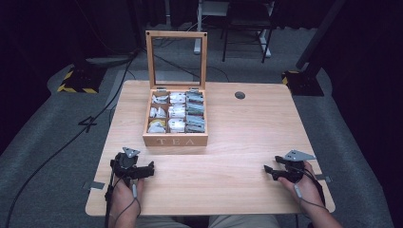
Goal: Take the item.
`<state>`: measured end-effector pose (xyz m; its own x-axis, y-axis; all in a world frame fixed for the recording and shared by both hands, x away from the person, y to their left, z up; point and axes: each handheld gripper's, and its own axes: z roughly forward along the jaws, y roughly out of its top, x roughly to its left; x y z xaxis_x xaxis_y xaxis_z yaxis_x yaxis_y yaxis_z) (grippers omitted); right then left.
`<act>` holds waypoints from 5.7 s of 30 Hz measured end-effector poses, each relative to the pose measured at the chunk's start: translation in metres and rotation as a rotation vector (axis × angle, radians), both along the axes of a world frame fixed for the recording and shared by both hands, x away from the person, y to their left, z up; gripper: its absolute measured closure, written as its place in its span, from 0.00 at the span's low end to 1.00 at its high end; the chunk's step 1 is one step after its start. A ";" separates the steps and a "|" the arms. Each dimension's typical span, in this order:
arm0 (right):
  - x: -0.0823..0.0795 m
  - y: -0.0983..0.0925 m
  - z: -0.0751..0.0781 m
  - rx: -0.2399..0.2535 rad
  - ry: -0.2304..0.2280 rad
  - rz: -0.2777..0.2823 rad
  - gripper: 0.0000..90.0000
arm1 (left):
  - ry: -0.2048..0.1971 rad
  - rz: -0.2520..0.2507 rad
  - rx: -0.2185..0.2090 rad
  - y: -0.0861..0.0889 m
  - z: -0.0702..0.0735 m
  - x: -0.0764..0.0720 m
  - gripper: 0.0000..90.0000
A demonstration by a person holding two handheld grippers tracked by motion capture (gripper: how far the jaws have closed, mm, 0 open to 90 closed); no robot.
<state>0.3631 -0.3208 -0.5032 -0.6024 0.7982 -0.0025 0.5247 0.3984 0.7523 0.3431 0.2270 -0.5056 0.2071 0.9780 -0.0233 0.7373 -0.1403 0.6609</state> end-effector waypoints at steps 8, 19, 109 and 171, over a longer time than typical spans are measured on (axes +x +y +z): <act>0.000 0.000 0.000 0.000 0.000 0.000 0.36 | 0.000 0.000 -0.002 0.000 0.000 0.000 0.00; 0.001 0.000 0.000 0.006 -0.009 0.010 0.44 | 0.000 0.000 -0.002 0.000 0.000 0.000 0.00; 0.140 0.187 0.146 0.084 -0.099 0.414 0.50 | 0.003 0.004 0.001 -0.004 0.000 0.002 0.00; 0.155 0.314 0.083 0.022 0.191 0.538 0.78 | 0.000 -0.002 -0.004 -0.005 0.000 0.005 0.00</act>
